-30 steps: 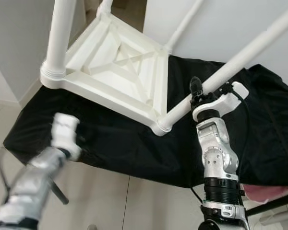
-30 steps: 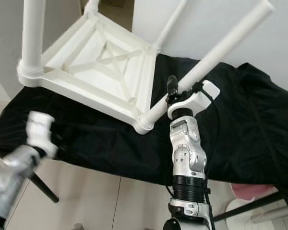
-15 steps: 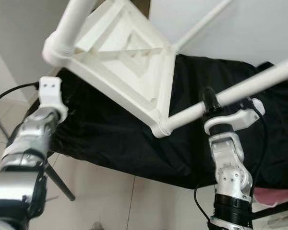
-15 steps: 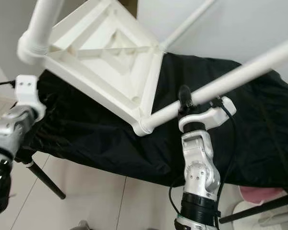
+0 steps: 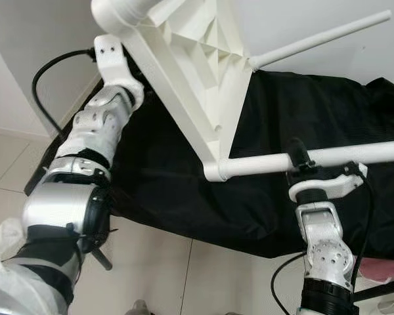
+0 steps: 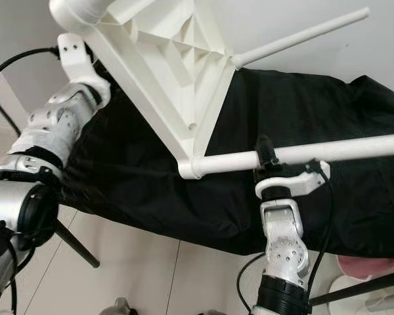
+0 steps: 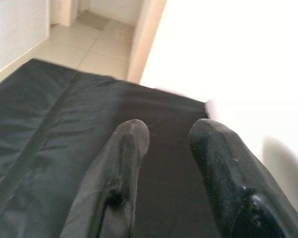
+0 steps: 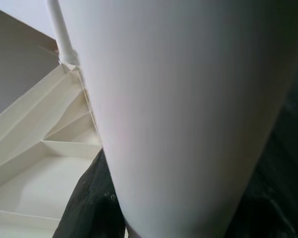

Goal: Building children table

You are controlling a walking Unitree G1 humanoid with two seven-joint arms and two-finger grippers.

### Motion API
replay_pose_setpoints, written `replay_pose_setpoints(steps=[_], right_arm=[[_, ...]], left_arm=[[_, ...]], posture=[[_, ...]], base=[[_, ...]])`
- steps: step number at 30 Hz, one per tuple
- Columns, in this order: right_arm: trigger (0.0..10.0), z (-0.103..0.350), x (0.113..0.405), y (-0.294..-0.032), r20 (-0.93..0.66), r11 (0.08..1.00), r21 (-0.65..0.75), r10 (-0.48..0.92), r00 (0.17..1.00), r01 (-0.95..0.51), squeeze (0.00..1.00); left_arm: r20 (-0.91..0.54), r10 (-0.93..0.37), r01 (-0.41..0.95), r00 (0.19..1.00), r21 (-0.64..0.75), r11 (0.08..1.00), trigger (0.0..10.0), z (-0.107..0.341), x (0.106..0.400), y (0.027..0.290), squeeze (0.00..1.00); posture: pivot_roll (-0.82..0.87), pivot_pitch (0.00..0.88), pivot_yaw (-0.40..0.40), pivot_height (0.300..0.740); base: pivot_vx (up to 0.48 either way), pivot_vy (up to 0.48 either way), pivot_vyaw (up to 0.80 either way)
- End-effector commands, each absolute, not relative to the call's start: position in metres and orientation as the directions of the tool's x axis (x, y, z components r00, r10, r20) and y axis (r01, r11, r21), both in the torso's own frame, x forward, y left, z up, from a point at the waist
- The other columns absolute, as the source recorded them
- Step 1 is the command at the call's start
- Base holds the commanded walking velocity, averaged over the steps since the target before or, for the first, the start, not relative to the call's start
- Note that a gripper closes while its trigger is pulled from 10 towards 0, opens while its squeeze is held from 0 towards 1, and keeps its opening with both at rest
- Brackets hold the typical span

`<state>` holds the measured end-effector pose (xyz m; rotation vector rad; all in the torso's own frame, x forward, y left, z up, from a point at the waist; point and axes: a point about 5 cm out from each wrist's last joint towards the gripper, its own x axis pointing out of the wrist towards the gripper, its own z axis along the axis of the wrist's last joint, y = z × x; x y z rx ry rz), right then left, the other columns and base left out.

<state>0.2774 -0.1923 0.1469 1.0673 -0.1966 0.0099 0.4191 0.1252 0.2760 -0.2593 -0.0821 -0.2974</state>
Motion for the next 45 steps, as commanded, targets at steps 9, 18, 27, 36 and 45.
replay_pose_setpoints(steps=[9,18,27,36,45], right_arm=[[10.0,0.093,0.269,-0.161,0.018,0.263,0.965,-0.032,0.999,-0.008,1.00],[10.0,0.083,0.234,-0.171,-0.025,0.245,0.968,-0.086,0.996,0.045,1.00],[10.0,0.081,0.182,-0.191,-0.064,0.210,0.973,-0.161,0.985,0.097,0.00],[10.0,0.059,0.157,-0.199,-0.116,0.145,0.979,-0.190,0.975,0.144,0.00],[10.0,0.036,0.128,-0.204,-0.110,-0.050,0.994,-0.253,0.961,0.101,0.00]], left_arm=[[0.245,-0.539,0.576,0.806,-0.115,0.810,10.0,0.320,0.407,0.076,0.00],[0.313,-0.554,0.605,0.771,-0.089,0.791,10.0,0.351,0.400,0.067,0.00],[0.357,-0.580,0.627,0.733,-0.020,0.779,10.0,0.378,0.393,0.053,0.00],[0.395,-0.601,0.655,0.695,-0.001,0.756,10.0,0.398,0.385,0.043,0.00],[0.404,-0.625,0.665,0.668,0.053,0.745,10.0,0.410,0.379,0.035,0.00]], posture=[[-0.01,0.027,-0.013,0.740],[-0.02,0.036,0.005,0.740],[-0.03,0.060,0.020,0.740],[-0.04,0.060,0.050,0.740],[-0.03,0.059,0.075,0.740]], base=[[0.000,0.000,0.00],[0.000,0.000,0.00],[0.000,0.000,0.00],[0.000,0.000,0.00],[0.000,0.000,0.00]])
